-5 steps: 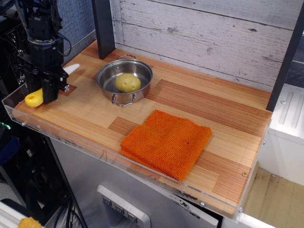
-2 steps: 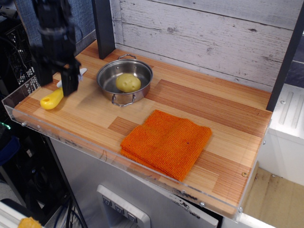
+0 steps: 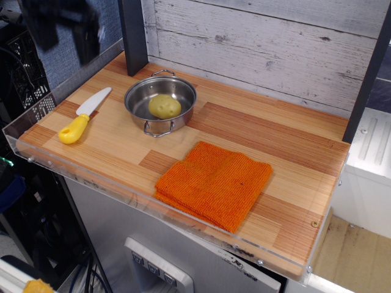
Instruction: Move knife to left of pot, left edge of table.
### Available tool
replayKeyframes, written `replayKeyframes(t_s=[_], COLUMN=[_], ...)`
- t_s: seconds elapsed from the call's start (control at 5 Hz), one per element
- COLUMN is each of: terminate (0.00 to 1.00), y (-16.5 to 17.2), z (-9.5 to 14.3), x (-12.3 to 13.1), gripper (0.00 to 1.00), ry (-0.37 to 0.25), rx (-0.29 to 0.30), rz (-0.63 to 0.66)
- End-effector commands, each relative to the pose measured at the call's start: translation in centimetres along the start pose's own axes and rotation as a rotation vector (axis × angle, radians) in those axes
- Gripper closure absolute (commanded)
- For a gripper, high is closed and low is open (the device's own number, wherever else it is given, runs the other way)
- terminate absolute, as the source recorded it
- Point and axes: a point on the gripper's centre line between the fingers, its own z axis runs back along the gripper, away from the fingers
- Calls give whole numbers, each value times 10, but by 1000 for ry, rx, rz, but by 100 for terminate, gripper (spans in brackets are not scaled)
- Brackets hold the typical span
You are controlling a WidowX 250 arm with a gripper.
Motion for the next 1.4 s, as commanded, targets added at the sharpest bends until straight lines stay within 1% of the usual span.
replayKeyframes(t_s=[0.0, 0.2, 0.4, 0.6, 0.8, 1.2], terminate=[0, 0, 0, 0, 0, 0], y=[-49, -71, -79, -74, -62, -62], z=[35, 28, 27, 30, 37, 37], x=[10, 17, 15, 7, -3, -3], gripper=[0, 0, 0, 0, 0, 0], ry=[1, 64, 92, 131, 142, 142], rx=[-147, -201, -169, -81, -74, -74], rz=[-120, -141, -124, -20, 11, 11])
